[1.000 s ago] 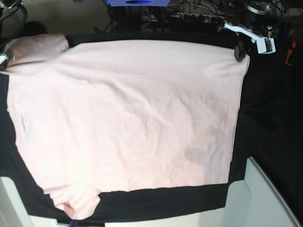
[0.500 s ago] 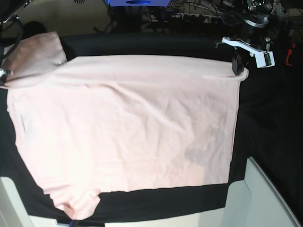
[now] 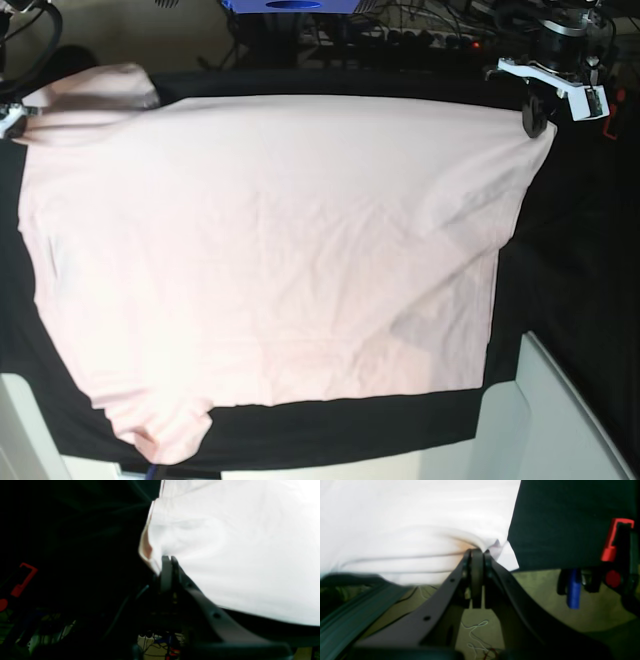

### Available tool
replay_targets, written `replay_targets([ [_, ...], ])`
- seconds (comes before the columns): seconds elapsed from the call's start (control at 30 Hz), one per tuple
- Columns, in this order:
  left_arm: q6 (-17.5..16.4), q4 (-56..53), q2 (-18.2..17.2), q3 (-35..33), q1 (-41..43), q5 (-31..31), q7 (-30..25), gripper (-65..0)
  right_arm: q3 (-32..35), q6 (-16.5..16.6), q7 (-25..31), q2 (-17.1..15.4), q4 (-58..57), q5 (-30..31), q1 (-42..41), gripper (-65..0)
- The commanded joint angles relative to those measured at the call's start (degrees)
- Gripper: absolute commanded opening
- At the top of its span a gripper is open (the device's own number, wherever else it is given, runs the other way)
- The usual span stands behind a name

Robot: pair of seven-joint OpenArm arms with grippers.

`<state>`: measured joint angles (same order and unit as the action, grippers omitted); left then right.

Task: Fold the T-shirt properly
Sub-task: 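Lift the gripped shirt edge with both grippers and pull it toward the arms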

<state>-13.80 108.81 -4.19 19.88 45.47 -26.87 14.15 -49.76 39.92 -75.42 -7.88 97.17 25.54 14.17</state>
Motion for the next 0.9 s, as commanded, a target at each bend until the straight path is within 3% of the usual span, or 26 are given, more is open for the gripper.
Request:
replay_targets([
  [0.0,0.3,1.4,-0.5,0.1,0.7,-0.3,-1.4,-65.0,-0.3,0.1,0.4,-0.7,2.2,0.4,0.5,-65.0],
  [0.33,0.3,3.4,-0.8,-0.2,3.2,-0.3,-1.4,-65.0,-0.7,0.1,-0.9,1.4,10.5,0.4,6.0,-65.0],
  [0.57,0.2,3.4,-2.4,-3.7,4.6,0.0,-1.6,-65.0,-6.7,0.1,-0.9,1.0,10.5,0.4,6.7,-65.0],
  [0.87,0.2,4.6,-2.2,-4.2,5.6,0.0,-1.7,-65.0,-3.5,0.1,-1.0,1.0,10.4,0.3,5.2,-65.0],
])
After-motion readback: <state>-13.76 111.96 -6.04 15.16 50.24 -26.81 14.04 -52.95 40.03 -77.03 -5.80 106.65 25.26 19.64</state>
